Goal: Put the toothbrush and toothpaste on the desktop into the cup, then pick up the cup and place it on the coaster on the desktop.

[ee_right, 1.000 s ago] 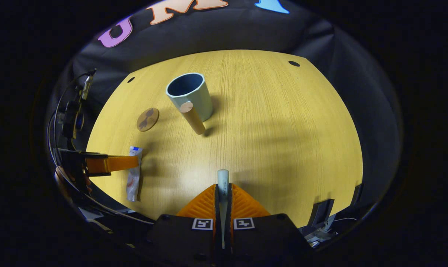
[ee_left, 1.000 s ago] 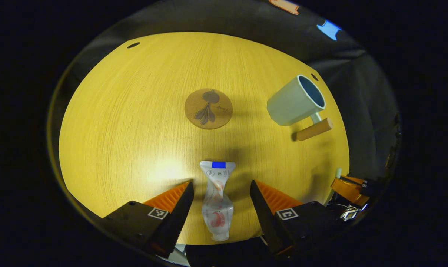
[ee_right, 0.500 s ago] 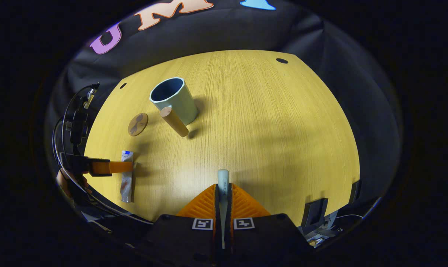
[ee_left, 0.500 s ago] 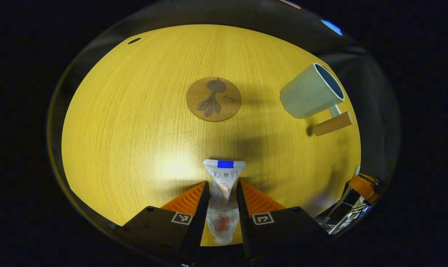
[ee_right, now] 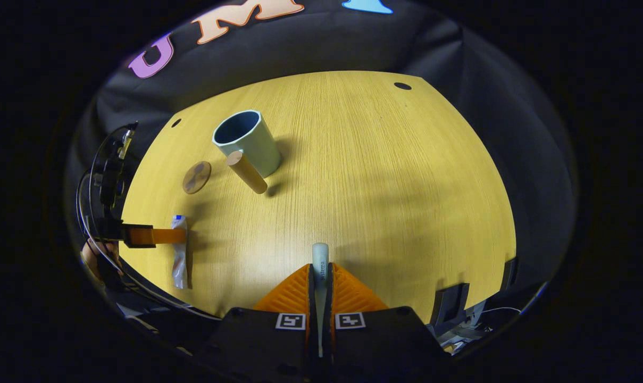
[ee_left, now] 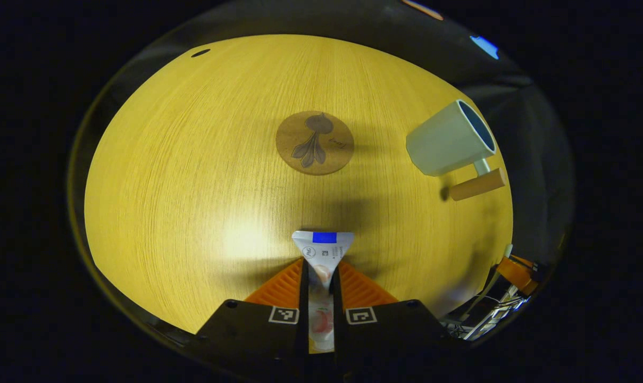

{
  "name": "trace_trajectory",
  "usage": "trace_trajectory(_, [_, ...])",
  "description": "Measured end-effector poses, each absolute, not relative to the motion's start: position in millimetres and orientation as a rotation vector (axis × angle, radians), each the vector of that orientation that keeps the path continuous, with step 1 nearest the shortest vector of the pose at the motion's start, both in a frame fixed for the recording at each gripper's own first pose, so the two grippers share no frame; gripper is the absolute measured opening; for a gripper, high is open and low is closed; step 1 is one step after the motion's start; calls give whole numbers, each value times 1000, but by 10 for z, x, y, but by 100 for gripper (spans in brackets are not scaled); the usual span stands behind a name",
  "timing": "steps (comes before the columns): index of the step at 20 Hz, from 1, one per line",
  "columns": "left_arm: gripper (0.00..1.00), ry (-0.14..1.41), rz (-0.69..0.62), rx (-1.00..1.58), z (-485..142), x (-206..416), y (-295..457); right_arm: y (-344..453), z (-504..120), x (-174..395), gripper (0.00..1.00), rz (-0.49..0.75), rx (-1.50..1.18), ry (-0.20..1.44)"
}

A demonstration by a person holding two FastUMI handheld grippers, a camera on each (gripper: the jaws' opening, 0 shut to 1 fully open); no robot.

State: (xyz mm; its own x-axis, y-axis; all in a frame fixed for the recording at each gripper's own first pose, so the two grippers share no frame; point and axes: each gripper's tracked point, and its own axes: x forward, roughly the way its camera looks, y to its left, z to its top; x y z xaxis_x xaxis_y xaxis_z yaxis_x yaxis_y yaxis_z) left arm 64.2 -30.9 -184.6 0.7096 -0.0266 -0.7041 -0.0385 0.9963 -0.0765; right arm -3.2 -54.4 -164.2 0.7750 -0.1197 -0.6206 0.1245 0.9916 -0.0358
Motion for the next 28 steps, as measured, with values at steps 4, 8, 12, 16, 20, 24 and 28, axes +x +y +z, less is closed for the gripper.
trace_trajectory(4, [12, 754, -23, -112, -1819, 619, -304, -535, -1597, 9, 6, -138, 33, 657])
trace_trajectory(8, [4, 700, -52, -152, -1776, 595, -311, -583, -1468, 82, 6, -159, 59, 619])
trace_trajectory(12, [3, 577, -50, -175, -1577, 623, -270, -694, -1129, 197, 7, -186, 78, 523])
trace_trajectory(16, [3, 450, -52, -166, -1315, 644, -212, -607, -557, 436, 6, -114, 109, 366])
trace_trajectory(20, [4, 353, -53, -169, -1099, 657, -211, -307, -20, 686, 6, 22, 129, 238])
trace_trajectory(24, [1, 284, -62, -206, -881, 588, -245, 31, 347, 866, 6, 162, 111, 159])
trace_trajectory(28, [2, 202, -68, -198, -582, 548, -312, 282, 621, 1006, 6, 278, 92, 64])
